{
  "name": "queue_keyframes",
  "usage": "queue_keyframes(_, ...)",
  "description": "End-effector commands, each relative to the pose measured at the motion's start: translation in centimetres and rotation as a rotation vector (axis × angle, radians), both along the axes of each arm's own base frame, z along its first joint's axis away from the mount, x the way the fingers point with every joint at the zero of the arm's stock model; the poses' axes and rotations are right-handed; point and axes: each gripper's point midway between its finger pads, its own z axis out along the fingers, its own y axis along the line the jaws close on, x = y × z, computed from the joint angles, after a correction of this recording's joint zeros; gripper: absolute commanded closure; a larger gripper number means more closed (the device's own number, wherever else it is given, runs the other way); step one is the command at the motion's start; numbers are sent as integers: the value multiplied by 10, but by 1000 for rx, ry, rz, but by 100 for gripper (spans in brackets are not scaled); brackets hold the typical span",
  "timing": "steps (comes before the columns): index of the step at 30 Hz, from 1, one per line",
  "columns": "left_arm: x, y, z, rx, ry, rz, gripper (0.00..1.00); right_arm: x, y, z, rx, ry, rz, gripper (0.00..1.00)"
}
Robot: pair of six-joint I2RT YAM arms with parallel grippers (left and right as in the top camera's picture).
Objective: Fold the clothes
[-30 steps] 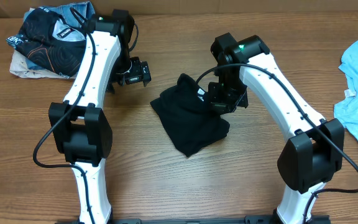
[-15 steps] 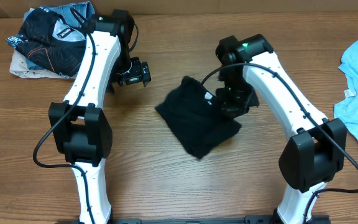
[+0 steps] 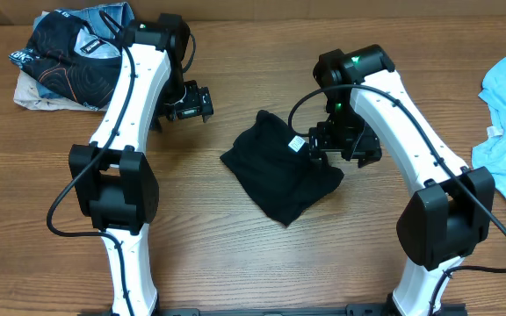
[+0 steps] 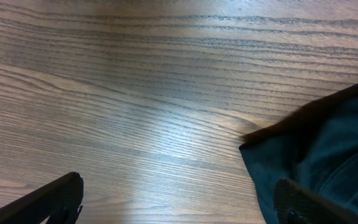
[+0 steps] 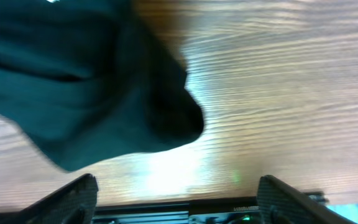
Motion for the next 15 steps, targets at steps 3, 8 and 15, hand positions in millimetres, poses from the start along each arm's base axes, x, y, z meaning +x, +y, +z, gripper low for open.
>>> queue_keyframes(3,-1,-3,12,-9,-29,-22,0,-16,48,16,213,36,32,33)
queue_keyframes(8,-2,-3,12,-9,-26,-22,0,-33,62,-5,152,82,-26,33)
queue_keyframes(15,-2,-3,12,-9,-26,-29,0,-42,49,-34,-70,49,-165,32)
